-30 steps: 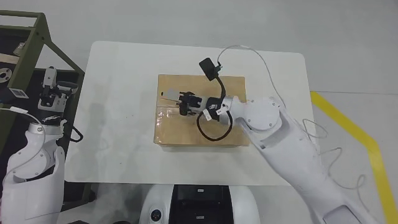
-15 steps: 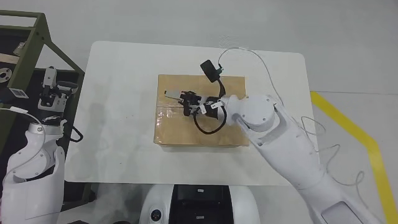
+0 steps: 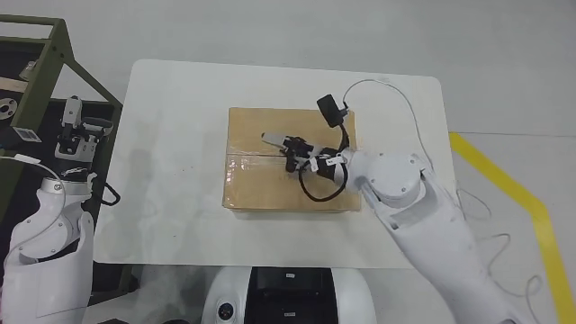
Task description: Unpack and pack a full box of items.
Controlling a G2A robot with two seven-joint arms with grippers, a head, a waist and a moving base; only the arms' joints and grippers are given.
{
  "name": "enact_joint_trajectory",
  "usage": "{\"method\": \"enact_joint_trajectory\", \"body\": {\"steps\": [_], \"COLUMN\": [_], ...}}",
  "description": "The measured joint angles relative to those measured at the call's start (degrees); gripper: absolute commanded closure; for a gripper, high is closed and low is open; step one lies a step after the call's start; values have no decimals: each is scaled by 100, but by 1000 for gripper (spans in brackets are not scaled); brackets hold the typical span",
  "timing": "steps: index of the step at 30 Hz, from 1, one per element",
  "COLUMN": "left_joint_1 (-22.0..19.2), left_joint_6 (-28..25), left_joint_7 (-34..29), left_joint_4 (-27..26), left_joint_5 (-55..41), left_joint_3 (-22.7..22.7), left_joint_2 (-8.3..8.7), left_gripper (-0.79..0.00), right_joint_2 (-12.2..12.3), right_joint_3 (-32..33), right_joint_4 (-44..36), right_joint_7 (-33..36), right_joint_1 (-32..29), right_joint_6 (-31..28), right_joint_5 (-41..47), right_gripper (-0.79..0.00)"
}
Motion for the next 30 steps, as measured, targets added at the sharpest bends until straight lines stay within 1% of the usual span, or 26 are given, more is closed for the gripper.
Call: {"method": "enact_joint_trajectory", "body": {"steps": [6, 10, 14, 17, 20, 25, 30], "left_joint_1": [0, 0, 0, 0, 0, 0, 0], "left_joint_6": [0, 0, 0, 0, 0, 0, 0], "left_joint_7": [0, 0, 0, 0, 0, 0, 0], "left_joint_4": [0, 0, 0, 0, 0, 0, 0], "left_joint_5": [0, 0, 0, 0, 0, 0, 0], "left_joint_3": [0, 0, 0, 0, 0, 0, 0], "left_joint_2": [0, 0, 0, 0, 0, 0, 0], "left_gripper": [-785, -785, -785, -785, -785, -785, -785], "right_joint_2": [144, 226, 292, 310, 337, 372, 404], "right_joint_3": [452, 813, 1224, 1411, 1483, 1560, 1778], "right_joint_4": [-576, -936, -1179, -1289, -1417, -1575, -1649], "right_joint_7": [3, 34, 141, 293, 436, 548, 445], "right_joint_1": [-397, -704, -1100, -1314, -1434, -1595, -1858], "right_joint_6": [287, 371, 88, -394, -663, -767, -875], "right_joint_5": [-394, -437, -182, 254, 381, 596, 872], "right_gripper": [-785, -785, -785, -785, -785, -785, -785]}}
